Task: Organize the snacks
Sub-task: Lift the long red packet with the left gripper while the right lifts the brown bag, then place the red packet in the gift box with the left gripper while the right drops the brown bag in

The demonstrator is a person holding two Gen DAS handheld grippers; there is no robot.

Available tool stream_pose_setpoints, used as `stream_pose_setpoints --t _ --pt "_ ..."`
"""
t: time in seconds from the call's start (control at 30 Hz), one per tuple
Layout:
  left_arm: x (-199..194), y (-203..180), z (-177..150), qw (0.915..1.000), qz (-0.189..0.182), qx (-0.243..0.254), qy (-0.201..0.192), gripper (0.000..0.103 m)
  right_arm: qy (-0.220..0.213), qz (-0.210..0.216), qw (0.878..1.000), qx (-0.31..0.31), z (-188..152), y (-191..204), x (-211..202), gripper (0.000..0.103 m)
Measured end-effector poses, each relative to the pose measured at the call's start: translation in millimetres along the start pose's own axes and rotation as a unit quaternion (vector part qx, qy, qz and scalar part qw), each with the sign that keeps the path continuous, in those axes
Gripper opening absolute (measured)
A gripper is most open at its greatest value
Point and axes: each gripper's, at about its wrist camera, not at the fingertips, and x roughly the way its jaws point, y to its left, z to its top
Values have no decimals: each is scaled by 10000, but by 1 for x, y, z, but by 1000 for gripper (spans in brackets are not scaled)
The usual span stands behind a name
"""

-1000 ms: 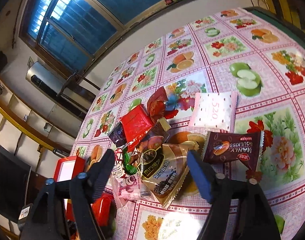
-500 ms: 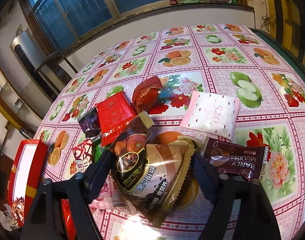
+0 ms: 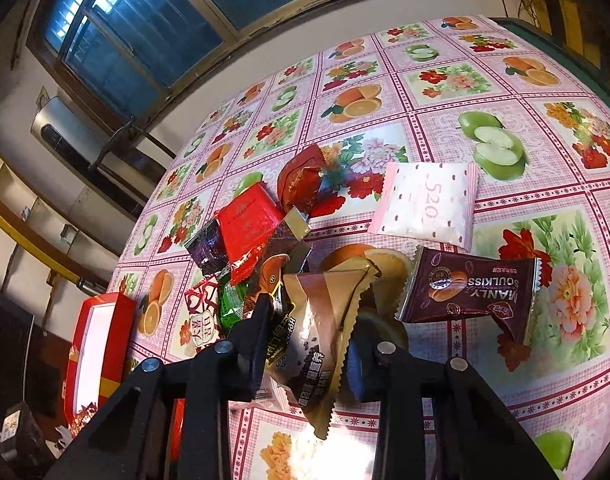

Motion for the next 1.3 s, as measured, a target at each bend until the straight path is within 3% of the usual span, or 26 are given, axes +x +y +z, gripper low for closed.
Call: stream_pose_setpoints --t 0.3,0.43,0.67,0.93,1.0,1.1,1.3 --pt "-3 0 -1 10000 -38 22 -80 46 -482 179 9985 164 5 -1 -21 35" --pt "-6 1 -1 9999 -97 -44 -106 46 -535 451 9973 207 7 -1 -25 35" --pt "-27 6 6 9992 -4 -90 -387 46 -770 738 9943 70 6 8 -35 35" --pt "-60 26 8 9965 173 -256 -771 46 -740 980 9924 -64 1 19 -35 35" --pt "-72 37 7 9954 248 -319 -868 46 -791 981 9918 -205 -4 30 -37 35" --pt "-87 59 3 9927 433 -449 -1029 46 -745 1326 9878 -346 -14 51 -36 35" --pt "-104 118 -12 9854 896 -909 -1124 46 -584 1728 9799 -808 -47 117 -19 35"
